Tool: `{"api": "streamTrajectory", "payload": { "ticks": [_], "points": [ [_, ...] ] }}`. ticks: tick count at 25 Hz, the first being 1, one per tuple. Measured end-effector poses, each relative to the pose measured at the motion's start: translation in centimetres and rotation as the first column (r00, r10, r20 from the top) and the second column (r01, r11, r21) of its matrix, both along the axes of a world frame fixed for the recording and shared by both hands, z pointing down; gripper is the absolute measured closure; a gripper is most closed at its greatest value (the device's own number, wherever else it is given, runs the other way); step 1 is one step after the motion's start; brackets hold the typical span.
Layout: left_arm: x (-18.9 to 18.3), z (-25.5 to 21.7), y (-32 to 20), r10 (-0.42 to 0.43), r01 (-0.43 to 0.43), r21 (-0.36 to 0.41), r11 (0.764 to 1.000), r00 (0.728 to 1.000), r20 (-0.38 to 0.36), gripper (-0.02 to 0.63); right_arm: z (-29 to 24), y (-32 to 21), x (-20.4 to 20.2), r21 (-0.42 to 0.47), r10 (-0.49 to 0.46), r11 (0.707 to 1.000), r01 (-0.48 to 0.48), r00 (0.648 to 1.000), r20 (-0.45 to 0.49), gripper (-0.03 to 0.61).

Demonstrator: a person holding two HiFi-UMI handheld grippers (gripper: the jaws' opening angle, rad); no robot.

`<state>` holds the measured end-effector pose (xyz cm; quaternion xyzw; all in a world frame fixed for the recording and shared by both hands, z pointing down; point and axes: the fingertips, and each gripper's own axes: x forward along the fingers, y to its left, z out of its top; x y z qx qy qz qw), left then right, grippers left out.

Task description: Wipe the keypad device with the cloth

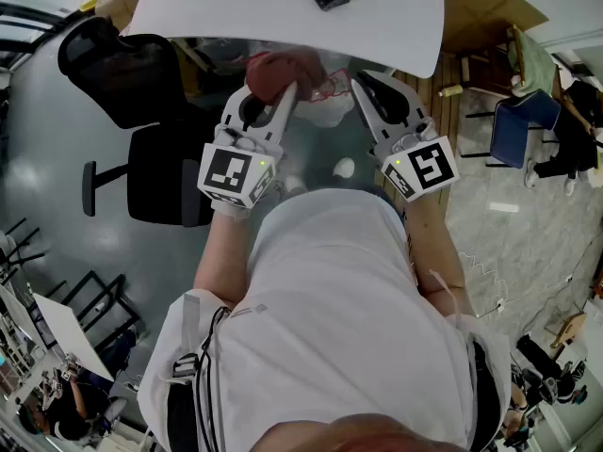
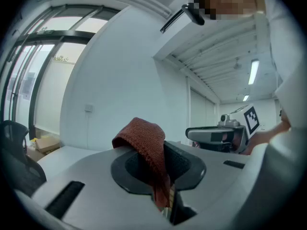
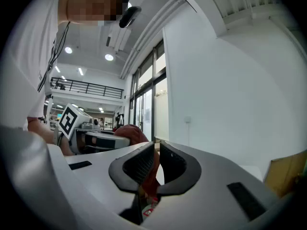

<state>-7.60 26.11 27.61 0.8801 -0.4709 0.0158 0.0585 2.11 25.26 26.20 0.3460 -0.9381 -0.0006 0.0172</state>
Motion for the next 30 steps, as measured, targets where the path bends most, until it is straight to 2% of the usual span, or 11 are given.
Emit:
{"api": "streamTrajectory", "payload": {
  "ticks": [10, 16, 18, 25, 30],
  "points": [
    [4.3, 0.6, -1.5, -0.006, 0.006, -0.017, 1.000, 1.000, 0.019, 0.558, 0.5, -1.5, 4.1, -0.003, -0.008, 1.000, 0.008, 1.000, 0.006, 0.532],
    [6.9, 1.0, -2.7, -0.036, 0.037, -0.035, 0.999, 0.999, 0.041, 0.558, 1.2, -3.3, 8.3, -0.086, -0.001, 0.996, 0.010, 0.994, 0.113, 0.532],
    [7.5, 1.2, -3.0, -0.051, 0.054, -0.039, 0.998, 0.997, 0.056, 0.558, 1.5, -3.9, 9.6, -0.092, 0.003, 0.996, 0.008, 0.993, 0.121, 0.532],
    [7.9, 2.0, -3.9, -0.081, 0.086, -0.066, 0.994, 0.993, 0.082, 0.558, 2.3, -5.5, 11.5, -0.116, 0.020, 0.993, -0.004, 0.990, 0.140, 0.532],
    [7.2, 2.5, -6.0, -0.078, 0.083, -0.070, 0.994, 0.995, 0.069, 0.558, 2.8, -7.5, 10.8, -0.123, 0.030, 0.992, -0.015, 0.992, 0.125, 0.532]
  ]
}}
